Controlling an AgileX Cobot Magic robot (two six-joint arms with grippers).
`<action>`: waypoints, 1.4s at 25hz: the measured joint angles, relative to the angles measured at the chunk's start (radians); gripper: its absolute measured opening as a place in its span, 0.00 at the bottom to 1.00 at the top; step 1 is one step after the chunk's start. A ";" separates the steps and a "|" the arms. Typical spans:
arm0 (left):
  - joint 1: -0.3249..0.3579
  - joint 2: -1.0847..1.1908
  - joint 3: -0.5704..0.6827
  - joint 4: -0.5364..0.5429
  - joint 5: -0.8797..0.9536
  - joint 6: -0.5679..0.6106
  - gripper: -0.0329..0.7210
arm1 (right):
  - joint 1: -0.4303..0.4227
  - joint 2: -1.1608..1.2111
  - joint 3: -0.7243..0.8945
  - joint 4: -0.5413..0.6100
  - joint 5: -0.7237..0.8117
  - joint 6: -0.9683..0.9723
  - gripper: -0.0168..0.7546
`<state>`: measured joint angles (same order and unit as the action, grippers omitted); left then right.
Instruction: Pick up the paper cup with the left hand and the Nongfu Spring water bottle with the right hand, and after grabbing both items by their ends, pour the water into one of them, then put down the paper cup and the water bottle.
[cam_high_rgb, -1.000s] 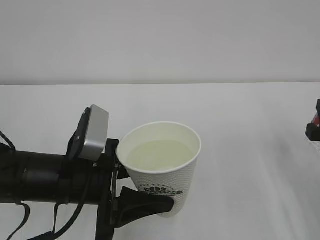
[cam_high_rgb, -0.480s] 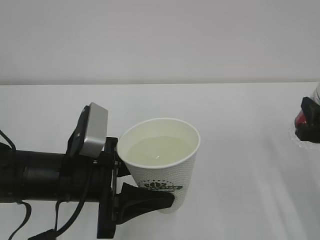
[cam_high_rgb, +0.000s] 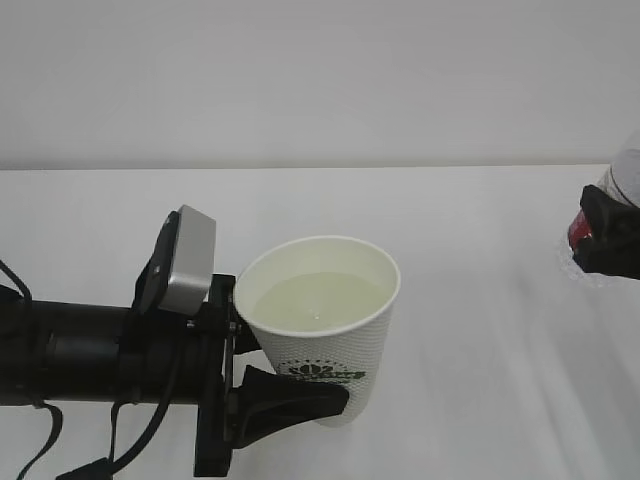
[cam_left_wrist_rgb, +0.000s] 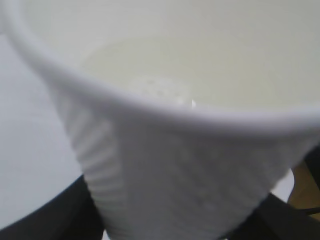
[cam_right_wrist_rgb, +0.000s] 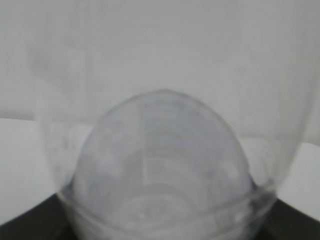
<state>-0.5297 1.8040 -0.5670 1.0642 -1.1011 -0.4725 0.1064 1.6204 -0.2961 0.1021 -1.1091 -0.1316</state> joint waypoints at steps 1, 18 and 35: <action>0.000 0.000 0.000 0.000 0.000 0.000 0.65 | 0.000 0.014 -0.009 0.000 0.000 0.000 0.61; 0.000 0.000 0.000 -0.004 0.002 0.000 0.65 | 0.000 0.175 -0.156 0.002 0.025 0.002 0.61; 0.000 0.000 0.000 -0.004 0.004 0.000 0.65 | 0.000 0.294 -0.296 -0.022 0.086 -0.014 0.61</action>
<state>-0.5297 1.8040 -0.5670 1.0600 -1.0973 -0.4725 0.1064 1.9144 -0.5921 0.0806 -1.0230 -0.1456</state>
